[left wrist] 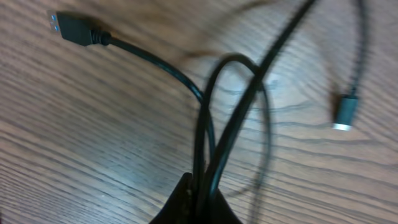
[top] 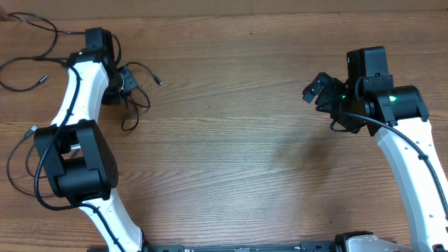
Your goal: Untangle cables
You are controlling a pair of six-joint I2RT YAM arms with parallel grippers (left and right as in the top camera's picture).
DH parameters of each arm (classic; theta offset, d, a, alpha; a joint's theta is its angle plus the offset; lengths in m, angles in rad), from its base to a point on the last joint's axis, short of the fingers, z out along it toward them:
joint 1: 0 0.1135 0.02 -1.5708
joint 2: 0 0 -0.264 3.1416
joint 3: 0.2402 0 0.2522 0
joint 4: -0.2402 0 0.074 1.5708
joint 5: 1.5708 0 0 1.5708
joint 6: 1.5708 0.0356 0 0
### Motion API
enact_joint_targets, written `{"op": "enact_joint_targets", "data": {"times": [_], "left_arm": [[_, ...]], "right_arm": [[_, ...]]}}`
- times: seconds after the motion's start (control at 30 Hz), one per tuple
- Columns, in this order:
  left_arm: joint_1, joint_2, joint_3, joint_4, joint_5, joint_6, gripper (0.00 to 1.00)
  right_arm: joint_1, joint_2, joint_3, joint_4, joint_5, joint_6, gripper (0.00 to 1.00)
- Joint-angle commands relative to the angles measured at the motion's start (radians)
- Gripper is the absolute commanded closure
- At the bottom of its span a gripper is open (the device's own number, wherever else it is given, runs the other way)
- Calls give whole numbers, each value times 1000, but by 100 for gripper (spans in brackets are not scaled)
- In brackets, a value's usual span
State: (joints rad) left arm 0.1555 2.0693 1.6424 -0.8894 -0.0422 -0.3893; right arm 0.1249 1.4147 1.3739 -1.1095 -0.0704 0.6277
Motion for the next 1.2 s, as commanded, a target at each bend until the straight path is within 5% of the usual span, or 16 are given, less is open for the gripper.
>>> {"op": "enact_joint_targets", "data": {"times": [0.0, 0.07, 0.1, 0.13, 0.57, 0.8, 1.17], "left_arm": [[23, -6, 3, 3, -56, -14, 80], [34, -9, 51, -32, -85, -14, 46], [39, -10, 89, -63, -92, -14, 17], [44, -11, 133, -98, -92, -15, 0], [50, -58, 754, -573, -40, -15, 0], [45, -286, 760, -584, 59, -14, 1], [39, -671, 655, -700, -17, -15, 0]], "right_arm": [[-2, 1, 0, 5, 10, -8, 0], [-2, 1, 0, 5, 10, -8, 0], [-2, 1, 0, 5, 10, -8, 0], [-2, 1, 0, 5, 10, -8, 0], [-2, 1, 0, 5, 10, -8, 0], [-2, 1, 0, 5, 10, -8, 0], [-2, 1, 0, 5, 10, -8, 0]]}}
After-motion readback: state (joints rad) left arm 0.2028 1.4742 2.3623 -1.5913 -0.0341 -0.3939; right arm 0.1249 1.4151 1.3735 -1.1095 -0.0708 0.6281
